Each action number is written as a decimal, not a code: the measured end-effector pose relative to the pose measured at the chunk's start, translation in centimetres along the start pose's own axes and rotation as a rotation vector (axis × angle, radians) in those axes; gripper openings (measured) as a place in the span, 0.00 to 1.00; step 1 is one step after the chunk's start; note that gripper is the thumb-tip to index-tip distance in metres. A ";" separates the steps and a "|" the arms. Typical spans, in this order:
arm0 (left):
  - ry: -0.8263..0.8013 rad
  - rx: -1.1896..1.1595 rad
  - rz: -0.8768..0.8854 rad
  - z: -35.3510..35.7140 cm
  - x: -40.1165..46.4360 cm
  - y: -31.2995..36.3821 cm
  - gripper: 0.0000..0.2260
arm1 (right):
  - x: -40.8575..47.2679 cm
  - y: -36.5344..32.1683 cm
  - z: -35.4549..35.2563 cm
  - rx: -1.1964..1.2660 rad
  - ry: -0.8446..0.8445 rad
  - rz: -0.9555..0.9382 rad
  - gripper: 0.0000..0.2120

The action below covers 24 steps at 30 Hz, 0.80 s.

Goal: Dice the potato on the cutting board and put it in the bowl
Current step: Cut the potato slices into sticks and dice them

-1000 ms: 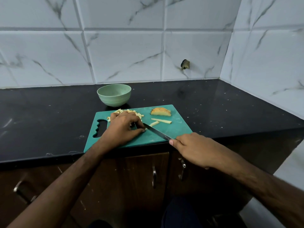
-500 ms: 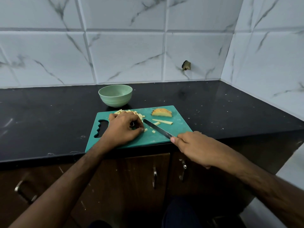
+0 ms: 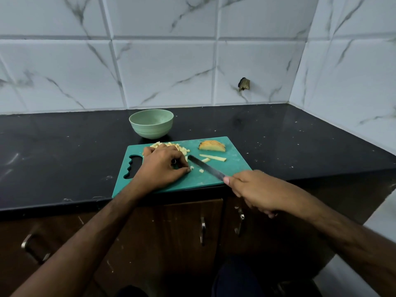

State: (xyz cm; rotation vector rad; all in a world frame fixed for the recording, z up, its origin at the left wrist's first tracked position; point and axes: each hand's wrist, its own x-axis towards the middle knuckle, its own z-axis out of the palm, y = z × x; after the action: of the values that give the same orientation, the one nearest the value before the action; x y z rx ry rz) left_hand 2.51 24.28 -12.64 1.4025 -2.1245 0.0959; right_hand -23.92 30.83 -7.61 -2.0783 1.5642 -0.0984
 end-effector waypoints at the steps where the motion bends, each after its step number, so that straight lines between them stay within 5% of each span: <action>1: 0.000 0.010 0.010 0.1 0.0 0.0 0.07 | 0.3 0.3 -0.4 0.047 0.009 -0.002 0.23; 6: 0.047 0.037 0.086 0.4 0.0 0.0 0.12 | 2.2 2.2 -2.5 0.221 0.057 -0.039 0.22; 11: -0.148 -0.002 0.252 1.0 1.4 1.3 0.22 | 5.0 4.4 -2.4 0.562 0.207 -0.160 0.21; 16: -0.262 0.078 0.384 2.0 3.7 2.2 0.17 | 7.7 4.3 -1.7 0.833 0.422 -0.161 0.20; 24: 0.026 0.333 0.389 1.9 3.8 0.2 0.08 | 9.8 5.1 -1.7 0.915 0.500 -0.176 0.20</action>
State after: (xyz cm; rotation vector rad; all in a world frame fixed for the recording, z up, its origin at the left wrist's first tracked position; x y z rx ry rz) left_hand 0.50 20.54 -12.22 1.1281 -2.4124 0.6409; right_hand -25.80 20.34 -10.97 -1.4716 1.2082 -1.2258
